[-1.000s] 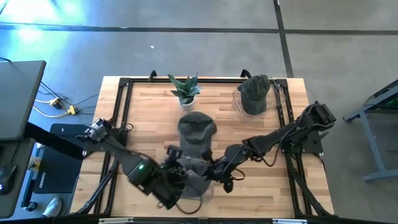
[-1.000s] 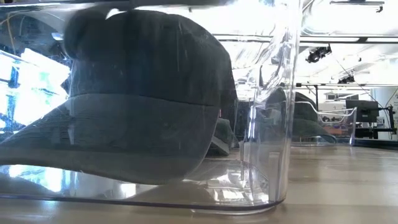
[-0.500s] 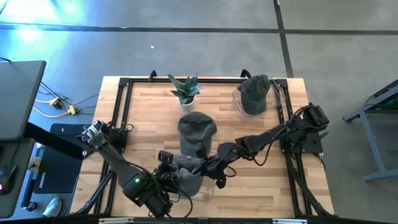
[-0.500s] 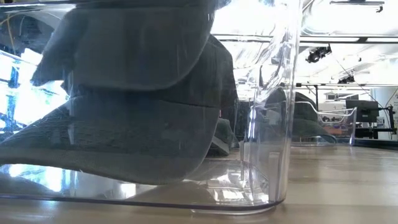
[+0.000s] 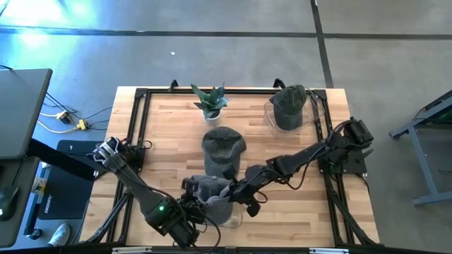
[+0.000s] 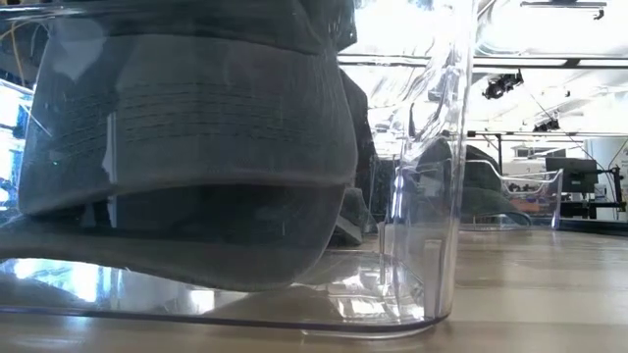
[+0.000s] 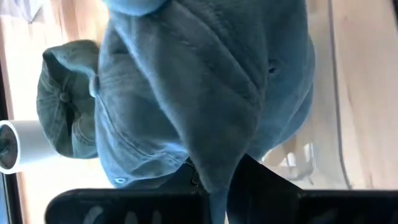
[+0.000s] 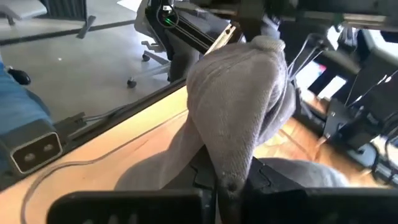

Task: Pick & Place hat
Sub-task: Put the gray cap into the bottom transparent bin

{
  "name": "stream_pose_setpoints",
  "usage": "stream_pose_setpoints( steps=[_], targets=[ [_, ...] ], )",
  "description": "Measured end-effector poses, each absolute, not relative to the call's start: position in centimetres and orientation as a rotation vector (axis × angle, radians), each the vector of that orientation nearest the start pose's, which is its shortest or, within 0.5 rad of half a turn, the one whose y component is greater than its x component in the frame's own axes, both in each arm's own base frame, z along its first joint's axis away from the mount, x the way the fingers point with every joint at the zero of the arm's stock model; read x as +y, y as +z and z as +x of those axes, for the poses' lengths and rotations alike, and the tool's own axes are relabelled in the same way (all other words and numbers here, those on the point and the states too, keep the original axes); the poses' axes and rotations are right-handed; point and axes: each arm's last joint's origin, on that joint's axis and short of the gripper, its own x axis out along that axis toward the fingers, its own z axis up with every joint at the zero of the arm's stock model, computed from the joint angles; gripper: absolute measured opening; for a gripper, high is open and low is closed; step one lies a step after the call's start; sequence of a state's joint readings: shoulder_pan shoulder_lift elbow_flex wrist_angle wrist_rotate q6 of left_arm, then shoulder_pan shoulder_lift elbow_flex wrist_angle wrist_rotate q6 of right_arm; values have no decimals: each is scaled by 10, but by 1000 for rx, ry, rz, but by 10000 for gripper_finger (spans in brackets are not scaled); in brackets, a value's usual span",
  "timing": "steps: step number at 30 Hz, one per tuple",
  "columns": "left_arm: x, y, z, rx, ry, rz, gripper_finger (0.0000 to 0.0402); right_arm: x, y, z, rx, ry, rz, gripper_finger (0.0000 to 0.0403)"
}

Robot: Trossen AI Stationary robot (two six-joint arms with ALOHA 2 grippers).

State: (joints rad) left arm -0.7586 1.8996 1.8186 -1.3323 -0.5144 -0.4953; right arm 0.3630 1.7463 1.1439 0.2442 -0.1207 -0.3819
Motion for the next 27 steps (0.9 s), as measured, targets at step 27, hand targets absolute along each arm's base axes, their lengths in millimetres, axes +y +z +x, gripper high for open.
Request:
stream_pose_setpoints(
  steps=[27],
  targets=[
    [-218,317,292,1167,92,436,12,184,239,347,284,457,-421,9]
  ],
)
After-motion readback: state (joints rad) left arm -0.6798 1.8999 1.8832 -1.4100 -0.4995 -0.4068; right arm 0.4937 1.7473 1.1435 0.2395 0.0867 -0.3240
